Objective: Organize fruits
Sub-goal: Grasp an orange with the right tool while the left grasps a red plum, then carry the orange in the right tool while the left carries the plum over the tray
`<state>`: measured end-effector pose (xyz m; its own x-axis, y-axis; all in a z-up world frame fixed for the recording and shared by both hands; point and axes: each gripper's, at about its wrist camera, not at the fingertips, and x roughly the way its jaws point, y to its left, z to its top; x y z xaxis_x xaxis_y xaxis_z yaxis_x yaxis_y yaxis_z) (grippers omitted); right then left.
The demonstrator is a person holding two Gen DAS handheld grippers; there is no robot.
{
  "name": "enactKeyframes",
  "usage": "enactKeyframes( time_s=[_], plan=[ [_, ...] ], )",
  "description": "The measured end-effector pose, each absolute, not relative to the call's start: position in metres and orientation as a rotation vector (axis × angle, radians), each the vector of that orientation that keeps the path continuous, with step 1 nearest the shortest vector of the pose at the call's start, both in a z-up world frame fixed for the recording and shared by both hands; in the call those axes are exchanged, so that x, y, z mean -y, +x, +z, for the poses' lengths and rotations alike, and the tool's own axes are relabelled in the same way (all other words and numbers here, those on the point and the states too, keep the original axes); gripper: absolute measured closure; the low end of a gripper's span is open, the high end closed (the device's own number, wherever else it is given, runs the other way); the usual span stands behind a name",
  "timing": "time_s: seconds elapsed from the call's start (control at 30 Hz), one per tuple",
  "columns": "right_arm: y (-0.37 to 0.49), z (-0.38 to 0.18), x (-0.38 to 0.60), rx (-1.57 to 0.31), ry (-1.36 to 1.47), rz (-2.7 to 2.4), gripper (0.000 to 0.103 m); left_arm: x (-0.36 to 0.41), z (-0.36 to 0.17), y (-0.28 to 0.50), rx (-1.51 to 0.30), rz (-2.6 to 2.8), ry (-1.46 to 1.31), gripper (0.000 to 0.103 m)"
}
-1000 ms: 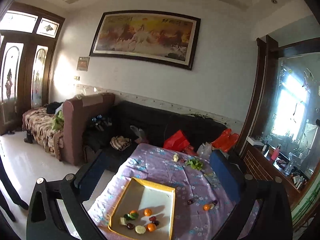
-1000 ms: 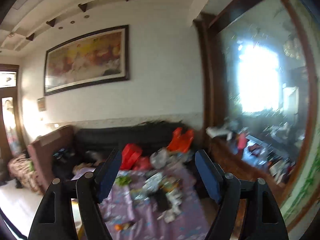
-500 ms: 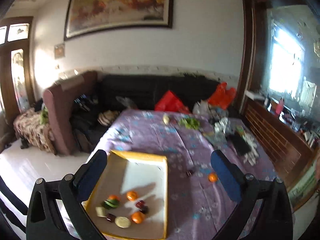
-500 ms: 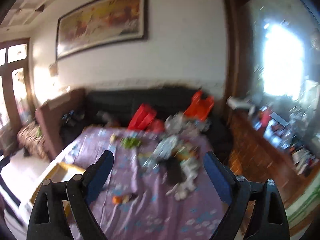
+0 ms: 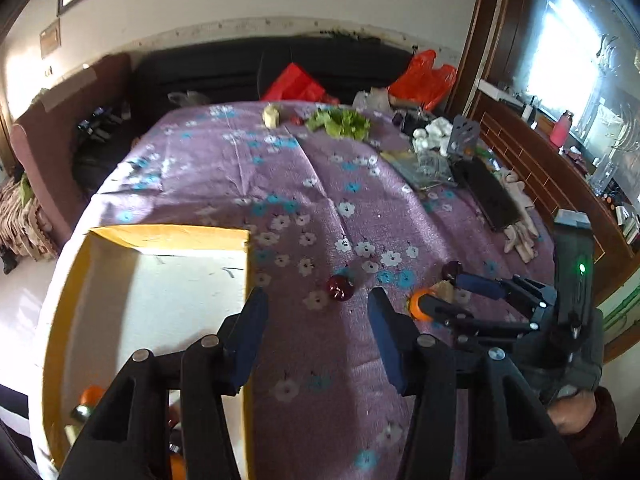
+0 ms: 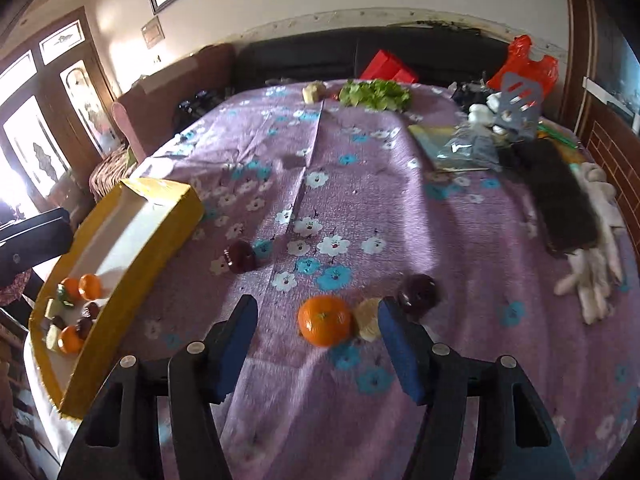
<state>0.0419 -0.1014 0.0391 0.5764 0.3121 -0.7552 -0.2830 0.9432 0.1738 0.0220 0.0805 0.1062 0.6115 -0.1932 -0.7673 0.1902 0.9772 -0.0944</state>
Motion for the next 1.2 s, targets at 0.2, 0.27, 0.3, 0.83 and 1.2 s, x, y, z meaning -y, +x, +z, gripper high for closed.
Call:
enactKeyframes(
  time_s=[0.2,0.27,0.3,0.83,1.2],
  plan=[
    [0.060,0.015,0.096,-0.912,0.013,0.353,0.036,-0.061,0.057,0.073,-0.988,-0.190,0.009,0.052],
    [0.060,0.015,0.093,-0.900,-0.029,0.350,0.036,-0.056,0.044,0.082,-1.017,-0.197,0.001,0.056],
    [0.058,0.016,0.091,-0.895,-0.043,0.350,0.036,-0.054,0.037,0.087,-1.027,-0.200,0.002,0.058],
    [0.046,0.015,0.078,-0.861,-0.196,0.323,0.065,-0.035,0.019,0.092,-1.005,-0.249,0.072,0.051],
    [0.041,0.012,0.072,-0.848,-0.220,0.354,0.056,-0.012,0.015,0.077,-1.015,-0.269,0.173,0.080]
  ],
)
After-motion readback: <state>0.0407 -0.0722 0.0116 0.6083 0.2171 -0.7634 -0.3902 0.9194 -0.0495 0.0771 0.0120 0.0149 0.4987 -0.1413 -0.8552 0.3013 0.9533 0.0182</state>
